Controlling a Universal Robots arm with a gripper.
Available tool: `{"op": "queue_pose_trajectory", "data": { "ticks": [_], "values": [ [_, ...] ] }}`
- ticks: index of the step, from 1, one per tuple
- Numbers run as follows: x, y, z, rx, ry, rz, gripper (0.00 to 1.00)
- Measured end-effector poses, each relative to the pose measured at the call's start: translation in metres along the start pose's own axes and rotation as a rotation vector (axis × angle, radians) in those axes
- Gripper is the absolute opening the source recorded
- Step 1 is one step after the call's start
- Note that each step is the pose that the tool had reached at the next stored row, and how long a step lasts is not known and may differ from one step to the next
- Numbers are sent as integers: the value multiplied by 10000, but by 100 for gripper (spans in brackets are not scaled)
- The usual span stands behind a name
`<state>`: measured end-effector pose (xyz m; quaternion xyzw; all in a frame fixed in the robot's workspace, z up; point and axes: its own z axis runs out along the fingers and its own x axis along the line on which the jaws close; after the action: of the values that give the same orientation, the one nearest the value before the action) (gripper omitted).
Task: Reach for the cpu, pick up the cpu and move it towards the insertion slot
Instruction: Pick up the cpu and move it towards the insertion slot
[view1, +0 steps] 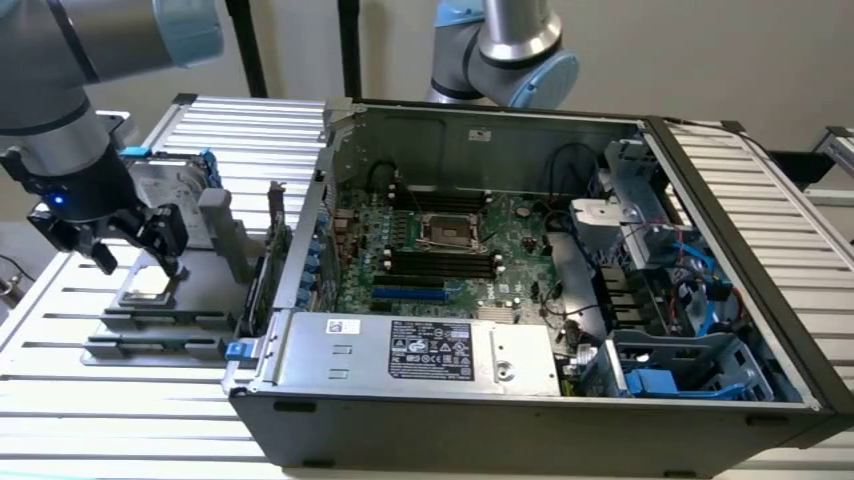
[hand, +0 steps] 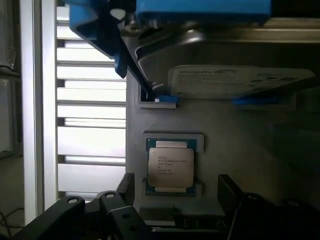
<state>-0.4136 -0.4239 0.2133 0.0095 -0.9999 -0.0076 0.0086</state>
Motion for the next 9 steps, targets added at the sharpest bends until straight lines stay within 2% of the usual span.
{"op": "queue_pose_trajectory", "data": {
  "ticks": [9],
  "values": [
    [-2, -2, 143, -12, -1, 36, 76]
  ]
}}
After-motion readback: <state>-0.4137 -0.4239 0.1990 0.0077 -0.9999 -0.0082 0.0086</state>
